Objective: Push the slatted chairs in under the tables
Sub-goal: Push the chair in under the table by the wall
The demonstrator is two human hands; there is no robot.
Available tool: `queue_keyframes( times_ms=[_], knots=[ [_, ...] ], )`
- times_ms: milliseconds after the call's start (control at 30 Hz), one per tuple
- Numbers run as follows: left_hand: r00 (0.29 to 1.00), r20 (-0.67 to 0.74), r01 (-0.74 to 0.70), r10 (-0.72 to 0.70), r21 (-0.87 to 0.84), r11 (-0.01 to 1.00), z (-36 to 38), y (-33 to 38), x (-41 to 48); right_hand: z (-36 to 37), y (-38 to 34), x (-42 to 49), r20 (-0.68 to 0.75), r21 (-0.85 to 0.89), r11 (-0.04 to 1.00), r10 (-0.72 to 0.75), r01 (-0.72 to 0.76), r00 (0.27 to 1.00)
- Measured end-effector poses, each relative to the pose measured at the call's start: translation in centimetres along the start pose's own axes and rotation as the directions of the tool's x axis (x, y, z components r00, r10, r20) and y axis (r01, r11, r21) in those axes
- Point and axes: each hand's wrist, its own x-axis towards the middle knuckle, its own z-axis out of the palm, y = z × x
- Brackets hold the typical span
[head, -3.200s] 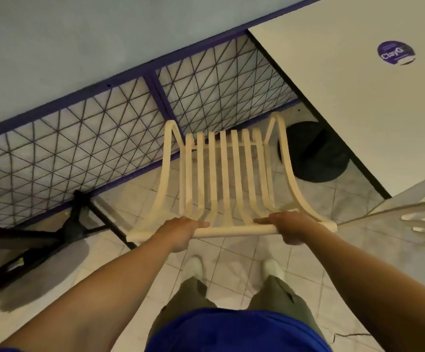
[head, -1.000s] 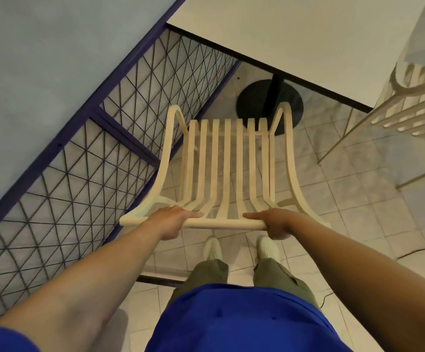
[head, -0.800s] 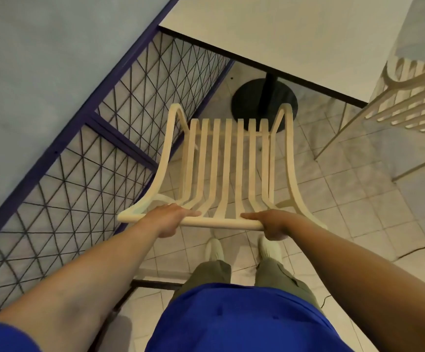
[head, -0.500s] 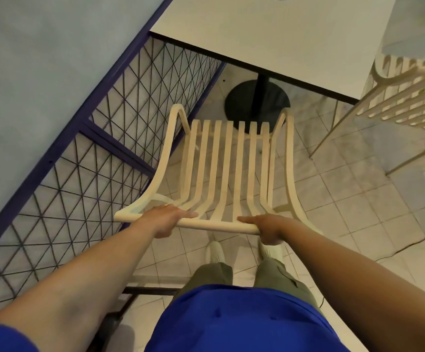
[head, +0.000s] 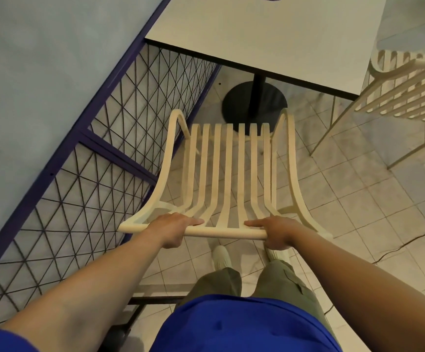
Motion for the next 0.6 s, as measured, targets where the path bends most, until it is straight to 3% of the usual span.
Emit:
queue_keyframes(
  times_ms=[300,600],
  knots=[
    [1.000,-0.017,0.004,-0.004,0.014,1.000,-0.2,0.2,-0.2,0.1,-0.2,0.0,-0.002,0.001,1.000,0.017,-0.017,1.000],
    [0.997,-0.042,0.063,-0.063,0.010,0.998,-0.4,1.1,-0.6,-0.2,0.8,-0.3,0.047,-0.019,0.996,-0.091,0.092,0.995]
  ],
)
